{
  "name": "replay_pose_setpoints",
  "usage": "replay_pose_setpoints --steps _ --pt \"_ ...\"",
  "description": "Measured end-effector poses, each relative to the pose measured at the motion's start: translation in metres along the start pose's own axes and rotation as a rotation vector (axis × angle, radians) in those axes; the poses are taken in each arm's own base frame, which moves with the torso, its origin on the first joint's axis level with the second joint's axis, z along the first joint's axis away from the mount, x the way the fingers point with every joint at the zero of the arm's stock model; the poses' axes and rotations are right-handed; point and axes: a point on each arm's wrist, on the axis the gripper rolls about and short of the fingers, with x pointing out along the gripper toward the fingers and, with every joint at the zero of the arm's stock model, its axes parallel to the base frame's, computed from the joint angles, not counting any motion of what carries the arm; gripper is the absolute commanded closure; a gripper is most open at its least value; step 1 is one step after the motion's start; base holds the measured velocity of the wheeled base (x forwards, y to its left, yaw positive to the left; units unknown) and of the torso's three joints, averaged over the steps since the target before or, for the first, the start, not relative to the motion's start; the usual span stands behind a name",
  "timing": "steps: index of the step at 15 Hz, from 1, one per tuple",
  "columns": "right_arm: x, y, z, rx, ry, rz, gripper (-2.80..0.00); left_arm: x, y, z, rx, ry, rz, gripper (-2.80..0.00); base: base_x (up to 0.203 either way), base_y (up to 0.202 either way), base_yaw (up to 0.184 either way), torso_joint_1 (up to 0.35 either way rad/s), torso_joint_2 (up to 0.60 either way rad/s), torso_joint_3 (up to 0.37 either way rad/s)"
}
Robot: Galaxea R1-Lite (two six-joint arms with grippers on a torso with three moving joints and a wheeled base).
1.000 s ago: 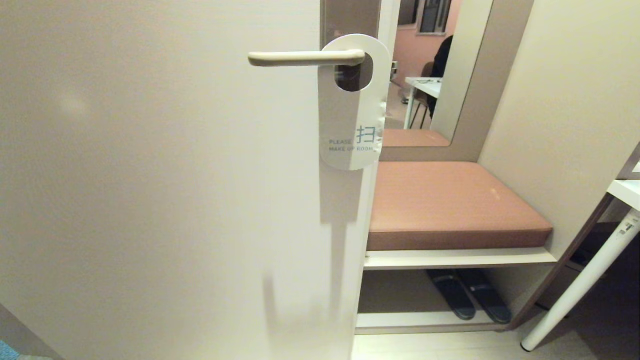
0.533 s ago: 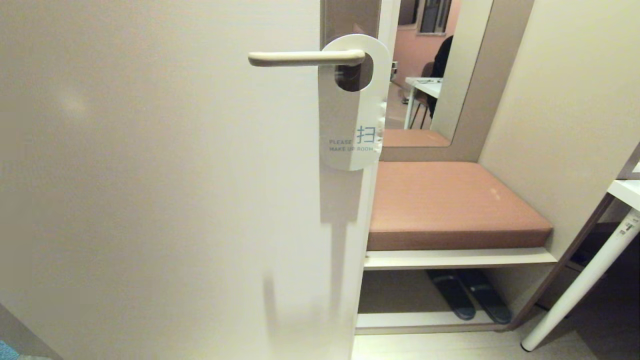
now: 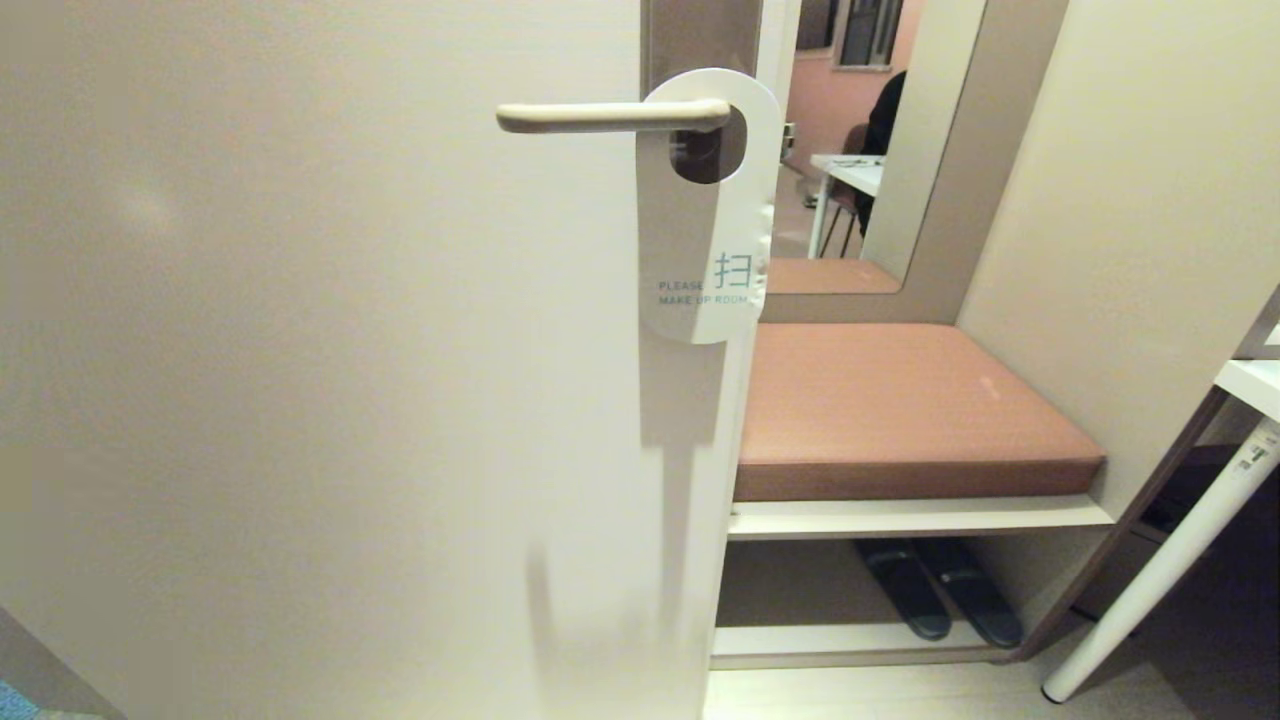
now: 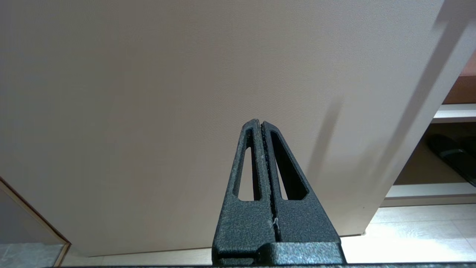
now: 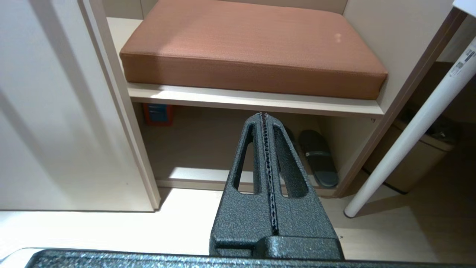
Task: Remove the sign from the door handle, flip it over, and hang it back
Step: Take down the sign
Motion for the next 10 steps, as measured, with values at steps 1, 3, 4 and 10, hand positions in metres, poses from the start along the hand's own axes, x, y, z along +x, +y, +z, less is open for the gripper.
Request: replay_pose_setpoints --steps 1,3,4,10 --pt "0.0 0.0 0.0 0.005 0.0 0.0 0.0 0.0 0.0 0.0 0.0 0.0 0.0 0.0 0.0 0.0 0.0 0.0 0.0 0.0" --pt "0.0 0.0 0.0 0.002 -0.002 0.001 0.0 0.0 0.0 0.0 0.0 0.0 0.0 0.0 0.0 0.0 0.0 0.0 0.0 0.0" --pt "-0.001 0.0 0.003 0.001 -0.013 0.002 0.0 0.0 0.0 0.0 -0.001 0.0 0.0 0.0 0.0 0.0 0.0 0.0 0.0 0.0" --pt "-0.01 0.0 0.041 -0.001 -0.081 0.051 0.0 0.0 0.0 0.0 0.0 0.0 0.0 0.0 0.0 0.0 0.0 0.0 0.0 0.0"
